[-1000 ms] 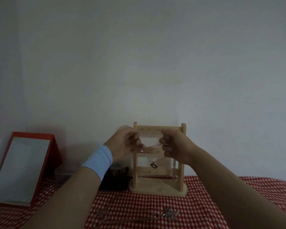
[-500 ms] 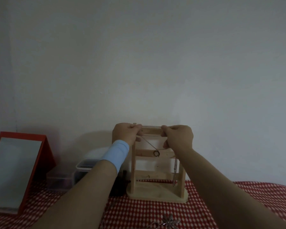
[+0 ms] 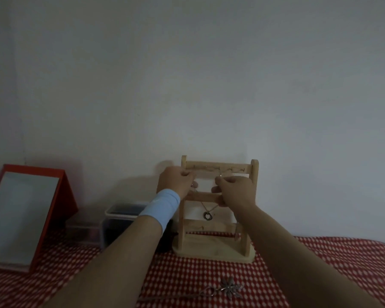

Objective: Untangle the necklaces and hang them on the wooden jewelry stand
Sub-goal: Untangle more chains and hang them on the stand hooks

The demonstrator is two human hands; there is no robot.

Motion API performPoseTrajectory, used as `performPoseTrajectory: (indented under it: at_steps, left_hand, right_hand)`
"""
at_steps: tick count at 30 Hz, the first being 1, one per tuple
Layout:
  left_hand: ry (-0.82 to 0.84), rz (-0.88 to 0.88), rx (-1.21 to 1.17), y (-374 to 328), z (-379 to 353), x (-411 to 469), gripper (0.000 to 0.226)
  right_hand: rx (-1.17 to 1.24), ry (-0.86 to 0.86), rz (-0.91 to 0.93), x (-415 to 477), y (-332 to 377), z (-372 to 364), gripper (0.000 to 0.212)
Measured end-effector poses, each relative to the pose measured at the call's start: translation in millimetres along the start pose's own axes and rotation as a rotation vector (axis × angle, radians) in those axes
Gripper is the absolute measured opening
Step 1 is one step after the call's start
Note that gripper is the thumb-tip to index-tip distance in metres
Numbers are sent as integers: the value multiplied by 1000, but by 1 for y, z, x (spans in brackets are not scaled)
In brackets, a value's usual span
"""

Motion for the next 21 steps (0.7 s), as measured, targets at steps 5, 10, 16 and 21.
performPoseTrajectory:
  at_steps: [5, 10, 16, 21]
  left_hand:
    - [147, 39, -84, 22, -25, -21, 10]
    - [168, 31, -75, 46, -32, -40, 16]
    - [256, 89, 96, 82, -40, -49, 28]
    - [355, 178, 135, 108, -31, -57, 45]
  right_hand:
    - [-54, 72, 64, -13, -18, -21, 9]
    - [-32, 87, 108, -27, -35, -33, 11]
    - [-4, 144, -5, -31, -76, -53, 14]
    - [-141, 193, -17, -32, -90, -65, 20]
Point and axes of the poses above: each hand's wrist, its own x-axis towards the middle knuckle, its own z-axis out of the back of the hand, y = z × x, the point moved 10 cm from there along x, towards the middle knuckle, and after that the axes turned 7 degrees about -x, right-handed, at the moved point
